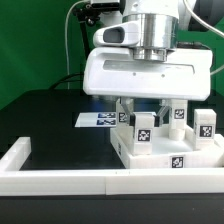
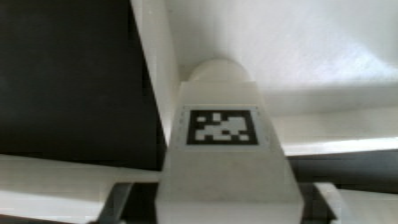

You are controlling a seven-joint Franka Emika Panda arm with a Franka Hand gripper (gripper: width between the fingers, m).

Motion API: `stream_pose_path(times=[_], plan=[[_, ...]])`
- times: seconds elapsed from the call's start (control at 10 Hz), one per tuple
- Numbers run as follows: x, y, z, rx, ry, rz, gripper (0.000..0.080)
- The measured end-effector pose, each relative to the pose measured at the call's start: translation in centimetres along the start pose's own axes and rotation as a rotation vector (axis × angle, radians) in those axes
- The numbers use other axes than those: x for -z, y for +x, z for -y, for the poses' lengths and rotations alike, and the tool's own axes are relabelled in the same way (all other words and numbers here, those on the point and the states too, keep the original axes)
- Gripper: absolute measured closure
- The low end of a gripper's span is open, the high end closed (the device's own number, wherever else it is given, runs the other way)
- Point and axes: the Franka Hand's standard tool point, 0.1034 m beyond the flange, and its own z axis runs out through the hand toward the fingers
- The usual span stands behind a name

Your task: Assemble square table

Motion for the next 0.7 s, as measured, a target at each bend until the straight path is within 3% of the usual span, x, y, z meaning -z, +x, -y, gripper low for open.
stream_pose_path(times=[0.7], plan=[[-0.09,-0.08,-0.03,-0.289,0.001,0.002,0.0505]])
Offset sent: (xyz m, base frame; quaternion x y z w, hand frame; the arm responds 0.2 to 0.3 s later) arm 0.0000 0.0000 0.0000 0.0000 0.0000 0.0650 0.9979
